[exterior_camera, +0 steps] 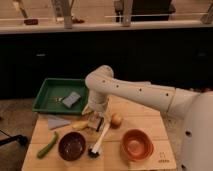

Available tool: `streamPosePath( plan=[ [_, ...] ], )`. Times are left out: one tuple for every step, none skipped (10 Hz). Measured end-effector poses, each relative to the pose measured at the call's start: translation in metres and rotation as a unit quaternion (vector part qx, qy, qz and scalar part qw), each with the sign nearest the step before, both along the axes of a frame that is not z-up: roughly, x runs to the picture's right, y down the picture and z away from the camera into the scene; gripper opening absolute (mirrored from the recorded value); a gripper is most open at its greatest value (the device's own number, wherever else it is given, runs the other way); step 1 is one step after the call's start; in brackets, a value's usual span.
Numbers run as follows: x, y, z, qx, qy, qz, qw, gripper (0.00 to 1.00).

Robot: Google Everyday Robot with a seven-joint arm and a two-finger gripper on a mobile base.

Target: Place eraser in paper cup

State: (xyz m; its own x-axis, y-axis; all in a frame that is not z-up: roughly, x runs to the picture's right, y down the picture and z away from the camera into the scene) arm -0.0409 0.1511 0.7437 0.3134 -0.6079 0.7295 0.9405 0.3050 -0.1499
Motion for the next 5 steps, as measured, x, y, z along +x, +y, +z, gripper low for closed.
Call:
streamPosePath(
  plan=[
    [0.003,-0.002,0.001,0.003,0.002,0.006,1.0000,0.80],
    [0.006,-0.005,0.003,0.006,0.005,0.012,0.9999,0.80],
    [0.010,-0.008,0.005,0.010,0.007,0.019,0.9997,0.80],
    [0.013,-0.011,0.006,0.013,0.010,0.024,0.9996,0.80],
    [0.018,-0.016,0.007,0.019,0.014,0.030,0.9993,0.80]
  ],
)
